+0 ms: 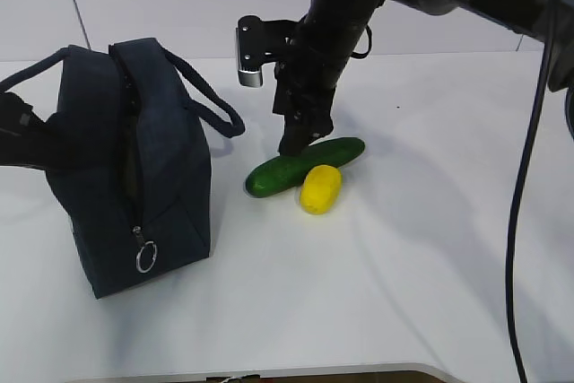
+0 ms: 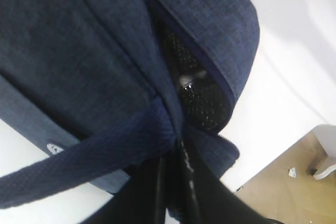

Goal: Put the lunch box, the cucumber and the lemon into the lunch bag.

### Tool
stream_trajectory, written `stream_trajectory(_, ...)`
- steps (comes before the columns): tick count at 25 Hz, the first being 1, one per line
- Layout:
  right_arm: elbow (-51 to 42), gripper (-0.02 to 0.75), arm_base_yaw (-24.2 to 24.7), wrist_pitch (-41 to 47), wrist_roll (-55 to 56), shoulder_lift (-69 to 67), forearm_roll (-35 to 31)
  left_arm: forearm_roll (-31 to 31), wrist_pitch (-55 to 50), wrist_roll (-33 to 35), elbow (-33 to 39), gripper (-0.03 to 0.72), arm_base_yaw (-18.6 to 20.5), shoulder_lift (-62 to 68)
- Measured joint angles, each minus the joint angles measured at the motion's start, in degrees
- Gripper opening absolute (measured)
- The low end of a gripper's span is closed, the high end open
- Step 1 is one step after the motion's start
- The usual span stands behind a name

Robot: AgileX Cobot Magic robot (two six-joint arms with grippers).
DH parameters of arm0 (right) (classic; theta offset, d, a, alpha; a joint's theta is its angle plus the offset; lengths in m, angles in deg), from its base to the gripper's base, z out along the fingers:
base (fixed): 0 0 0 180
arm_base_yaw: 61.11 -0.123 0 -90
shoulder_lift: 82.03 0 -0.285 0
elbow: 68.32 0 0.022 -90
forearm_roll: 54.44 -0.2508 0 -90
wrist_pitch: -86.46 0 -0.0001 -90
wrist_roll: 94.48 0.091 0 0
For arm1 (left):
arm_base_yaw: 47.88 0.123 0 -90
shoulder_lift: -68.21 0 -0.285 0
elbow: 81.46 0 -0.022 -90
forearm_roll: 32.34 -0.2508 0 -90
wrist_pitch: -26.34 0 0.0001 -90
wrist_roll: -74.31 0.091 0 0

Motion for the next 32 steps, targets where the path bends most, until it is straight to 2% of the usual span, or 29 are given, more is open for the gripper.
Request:
stream_trajectory(23,-0.1,0.607,0.0,-0.2,0.7,-2.7,-1.6,1.6,0.6,-0.1,0.0,-0.009,0.0,0.0)
stream_trajectory(32,-4.6,0.604,0.0,-0.5,0.2,-2.8,-1.1,1.7,0.7,-0.1,0.0,-0.009,0.0,0.0)
